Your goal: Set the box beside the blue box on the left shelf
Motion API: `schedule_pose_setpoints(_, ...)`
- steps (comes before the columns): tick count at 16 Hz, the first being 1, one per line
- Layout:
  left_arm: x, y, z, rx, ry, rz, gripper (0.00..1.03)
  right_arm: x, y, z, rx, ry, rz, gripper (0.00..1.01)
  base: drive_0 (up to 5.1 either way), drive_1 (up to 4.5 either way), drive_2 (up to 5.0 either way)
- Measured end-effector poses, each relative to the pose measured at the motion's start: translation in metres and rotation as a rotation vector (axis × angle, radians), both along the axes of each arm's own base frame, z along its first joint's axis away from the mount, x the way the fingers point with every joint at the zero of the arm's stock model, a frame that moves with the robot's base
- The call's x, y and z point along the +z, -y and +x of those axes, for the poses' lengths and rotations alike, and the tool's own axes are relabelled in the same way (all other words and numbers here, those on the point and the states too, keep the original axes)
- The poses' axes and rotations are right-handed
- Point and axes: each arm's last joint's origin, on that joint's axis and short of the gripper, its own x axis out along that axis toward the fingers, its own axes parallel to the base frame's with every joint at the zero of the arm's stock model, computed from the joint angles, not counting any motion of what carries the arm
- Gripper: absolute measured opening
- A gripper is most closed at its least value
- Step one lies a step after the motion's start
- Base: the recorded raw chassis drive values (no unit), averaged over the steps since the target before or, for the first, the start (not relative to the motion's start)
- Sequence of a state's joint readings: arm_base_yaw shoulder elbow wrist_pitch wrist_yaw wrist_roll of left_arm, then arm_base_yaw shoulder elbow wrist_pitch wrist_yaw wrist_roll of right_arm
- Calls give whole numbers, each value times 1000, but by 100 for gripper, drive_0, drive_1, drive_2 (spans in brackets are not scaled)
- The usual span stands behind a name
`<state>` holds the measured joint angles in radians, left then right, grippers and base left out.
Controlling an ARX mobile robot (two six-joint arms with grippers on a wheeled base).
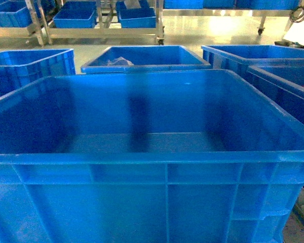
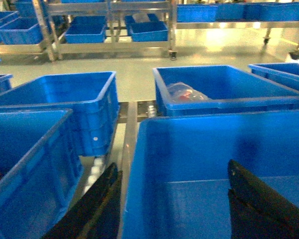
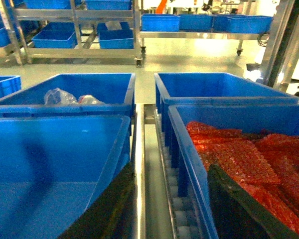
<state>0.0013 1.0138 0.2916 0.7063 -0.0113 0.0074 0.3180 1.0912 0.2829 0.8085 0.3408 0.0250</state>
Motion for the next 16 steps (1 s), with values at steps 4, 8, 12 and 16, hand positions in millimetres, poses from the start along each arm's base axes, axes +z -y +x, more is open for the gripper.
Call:
schedule_pose_setpoints(4,-17,0,-29,-11,5,-1,13,-17,27,-29,16,-14,-19,1,0,0,0)
schedule_pose_setpoints(8,-28,0,-49,-11,8,-4,1,-25,40,-49,19,-12,-21,2,0,0,0)
schedule_pose_setpoints(12,-34,0,-65,-9,8,-4,1,-37,57,-63,2,-19,-19,2,0,0,0)
schedule_pose_setpoints(16,-38,1,-75,-12,27,-4,1,-33,55,-74,22,5,-19,2,0,0,0)
